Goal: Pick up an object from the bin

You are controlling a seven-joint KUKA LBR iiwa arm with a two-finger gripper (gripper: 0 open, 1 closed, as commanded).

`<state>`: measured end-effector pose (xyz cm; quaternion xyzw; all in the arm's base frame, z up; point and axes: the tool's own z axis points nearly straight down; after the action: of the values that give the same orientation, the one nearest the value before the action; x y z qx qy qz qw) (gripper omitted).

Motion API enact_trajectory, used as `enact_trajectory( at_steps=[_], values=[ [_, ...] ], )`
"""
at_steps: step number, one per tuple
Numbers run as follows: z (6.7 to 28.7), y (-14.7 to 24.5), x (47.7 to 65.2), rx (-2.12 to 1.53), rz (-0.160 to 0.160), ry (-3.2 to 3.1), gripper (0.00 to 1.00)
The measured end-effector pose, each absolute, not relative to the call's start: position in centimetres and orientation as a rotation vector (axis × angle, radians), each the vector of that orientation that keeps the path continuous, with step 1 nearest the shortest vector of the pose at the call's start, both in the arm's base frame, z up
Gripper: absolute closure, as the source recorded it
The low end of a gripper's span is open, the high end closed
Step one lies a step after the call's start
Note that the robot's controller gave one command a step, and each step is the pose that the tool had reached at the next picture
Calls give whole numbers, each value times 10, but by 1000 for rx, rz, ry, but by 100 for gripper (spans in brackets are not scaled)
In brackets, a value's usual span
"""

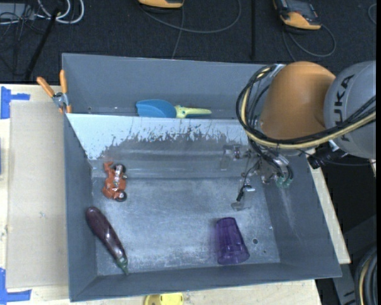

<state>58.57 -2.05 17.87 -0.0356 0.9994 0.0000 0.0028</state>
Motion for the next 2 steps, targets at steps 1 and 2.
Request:
enact_trajectory(
  at_steps=[1,2],
  values=[
    [146,-25,567,-186,0,3139,0],
    [139,-29,559,-307,2,3130,0]
  ],
)
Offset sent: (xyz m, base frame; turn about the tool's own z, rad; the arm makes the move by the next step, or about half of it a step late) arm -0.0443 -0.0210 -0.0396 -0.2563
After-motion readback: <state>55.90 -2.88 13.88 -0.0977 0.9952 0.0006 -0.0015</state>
